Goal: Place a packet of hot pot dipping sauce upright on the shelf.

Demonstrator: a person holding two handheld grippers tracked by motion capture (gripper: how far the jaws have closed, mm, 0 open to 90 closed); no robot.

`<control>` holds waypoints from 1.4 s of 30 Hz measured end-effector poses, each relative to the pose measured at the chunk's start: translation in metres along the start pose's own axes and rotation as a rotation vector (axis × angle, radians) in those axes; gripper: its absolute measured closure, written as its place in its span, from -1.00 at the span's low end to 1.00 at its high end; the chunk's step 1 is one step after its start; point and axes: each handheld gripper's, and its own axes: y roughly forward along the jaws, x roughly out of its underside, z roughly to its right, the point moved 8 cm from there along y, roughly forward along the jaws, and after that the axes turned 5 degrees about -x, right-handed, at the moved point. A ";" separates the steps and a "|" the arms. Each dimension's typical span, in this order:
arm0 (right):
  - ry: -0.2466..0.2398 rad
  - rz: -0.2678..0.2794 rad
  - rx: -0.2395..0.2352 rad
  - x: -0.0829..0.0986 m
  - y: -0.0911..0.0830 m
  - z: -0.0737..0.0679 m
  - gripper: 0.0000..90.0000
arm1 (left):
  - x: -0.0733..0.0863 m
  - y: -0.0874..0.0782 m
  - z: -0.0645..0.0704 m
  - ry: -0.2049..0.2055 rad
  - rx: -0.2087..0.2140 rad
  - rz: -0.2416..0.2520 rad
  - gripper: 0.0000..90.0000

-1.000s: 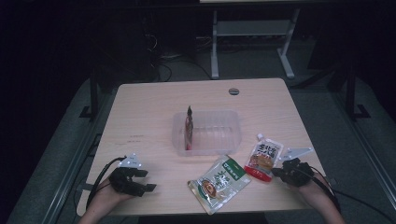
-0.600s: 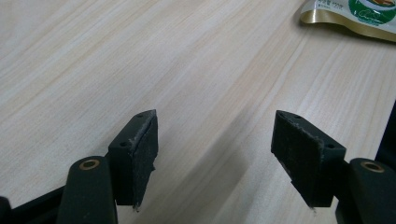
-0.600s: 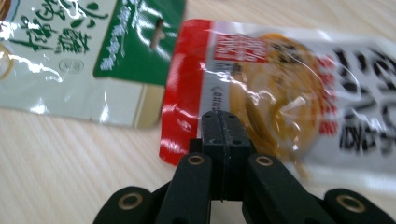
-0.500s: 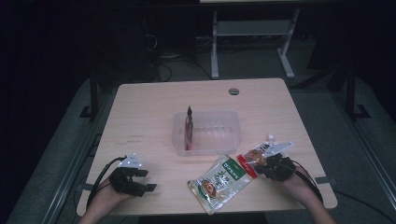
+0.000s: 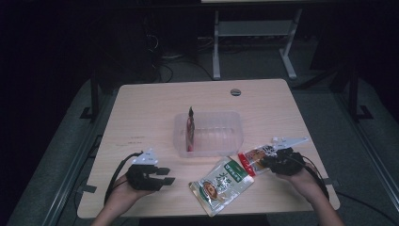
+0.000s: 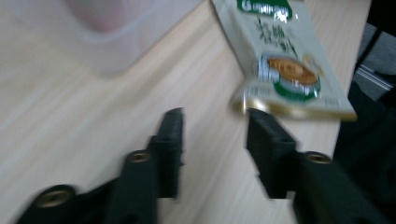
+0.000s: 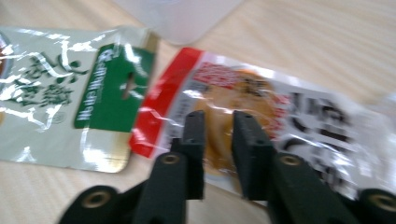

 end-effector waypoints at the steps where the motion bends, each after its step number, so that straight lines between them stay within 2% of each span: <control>1: 0.015 0.007 0.004 0.001 -0.002 0.004 0.48 | -0.007 0.005 0.004 0.012 0.007 0.004 0.56; 2: 0.023 0.016 0.006 0.001 -0.005 0.008 0.42 | -0.014 0.009 0.007 0.036 0.006 0.011 0.68; 6: 0.073 0.031 0.014 0.005 -0.011 0.024 0.27 | -0.043 0.028 0.025 0.091 0.047 0.025 0.98; 8: 0.094 0.035 0.011 0.006 -0.013 0.030 0.23 | -0.054 0.040 0.032 0.129 0.061 0.023 0.99; 11: 0.132 0.034 -0.007 0.007 -0.016 0.036 0.14 | -0.069 0.058 0.042 0.148 0.078 0.030 0.99; 13: 0.127 0.044 0.008 0.008 -0.017 0.040 0.11 | -0.077 0.072 0.048 0.169 0.081 0.036 0.99; 20: 0.167 0.060 0.039 0.009 -0.024 0.057 0.02 | -0.105 0.119 0.065 0.188 0.112 0.036 0.99; 22: 0.178 0.062 0.043 0.010 -0.025 0.061 0.01 | -0.110 0.132 0.069 0.194 0.115 0.032 0.99; 26: 0.191 0.067 0.026 0.008 -0.024 0.067 -0.05 | -0.116 0.153 0.073 0.218 0.094 0.011 0.99; 28: 0.192 0.068 0.021 0.006 -0.023 0.069 -0.06 | -0.120 0.161 0.075 0.213 0.090 0.013 0.99; 31: 0.199 0.058 0.016 0.006 -0.021 0.070 -0.07 | -0.124 0.171 0.076 0.201 0.083 0.017 0.99; 36: 0.205 0.050 0.013 0.011 -0.019 0.072 -0.08 | -0.126 0.185 0.078 0.227 0.056 -0.001 0.99; 39: 0.207 0.053 0.010 0.012 -0.019 0.075 -0.09 | -0.124 0.193 0.078 0.206 0.055 -0.009 0.99; 42: 0.211 0.048 0.007 0.012 -0.020 0.076 -0.09 | -0.121 0.198 0.079 0.212 0.045 -0.023 1.00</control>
